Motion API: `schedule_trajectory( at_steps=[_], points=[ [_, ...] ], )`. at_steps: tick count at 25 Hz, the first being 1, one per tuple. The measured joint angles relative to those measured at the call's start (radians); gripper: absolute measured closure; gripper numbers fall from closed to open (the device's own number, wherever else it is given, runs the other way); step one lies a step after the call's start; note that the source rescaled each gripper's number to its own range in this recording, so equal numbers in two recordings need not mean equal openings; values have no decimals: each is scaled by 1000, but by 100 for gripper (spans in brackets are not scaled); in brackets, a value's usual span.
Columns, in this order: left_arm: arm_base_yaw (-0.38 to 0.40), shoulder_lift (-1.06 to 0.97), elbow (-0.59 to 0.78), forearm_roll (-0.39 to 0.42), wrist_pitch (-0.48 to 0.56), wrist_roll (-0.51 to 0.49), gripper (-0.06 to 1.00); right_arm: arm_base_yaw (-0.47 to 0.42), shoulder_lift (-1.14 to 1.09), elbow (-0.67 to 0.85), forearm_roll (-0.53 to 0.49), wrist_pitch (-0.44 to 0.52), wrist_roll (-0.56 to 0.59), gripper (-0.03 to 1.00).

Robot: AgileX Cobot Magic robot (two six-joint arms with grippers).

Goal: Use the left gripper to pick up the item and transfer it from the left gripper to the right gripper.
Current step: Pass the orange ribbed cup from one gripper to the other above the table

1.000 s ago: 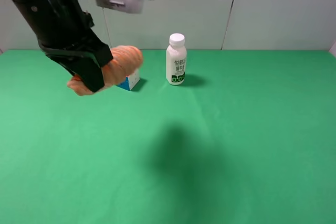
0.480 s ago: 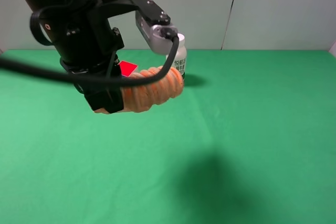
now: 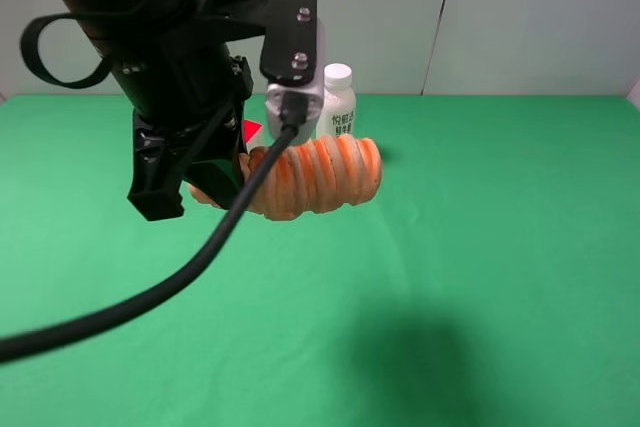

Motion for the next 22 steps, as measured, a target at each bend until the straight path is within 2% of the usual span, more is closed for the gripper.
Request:
schedule_trajectory(
  at_steps=[4,9,12,16,22],
  points=[
    [0,0,0,0,-14,114,93,0,0,0,27,0,13,-3],
    [0,0,0,0,-43,138,93,0,65,-36,91,8,95,-3],
    [0,0,0,0,-50,138,93,0,179,-56,203,-3,107,-3],
    [0,0,0,0,-64,140,93,0,338,-58,423,-53,4,-3],
    [0,0,0,0,-96,141,93,0,527,-60,701,-121,-227,-3]
  ],
)
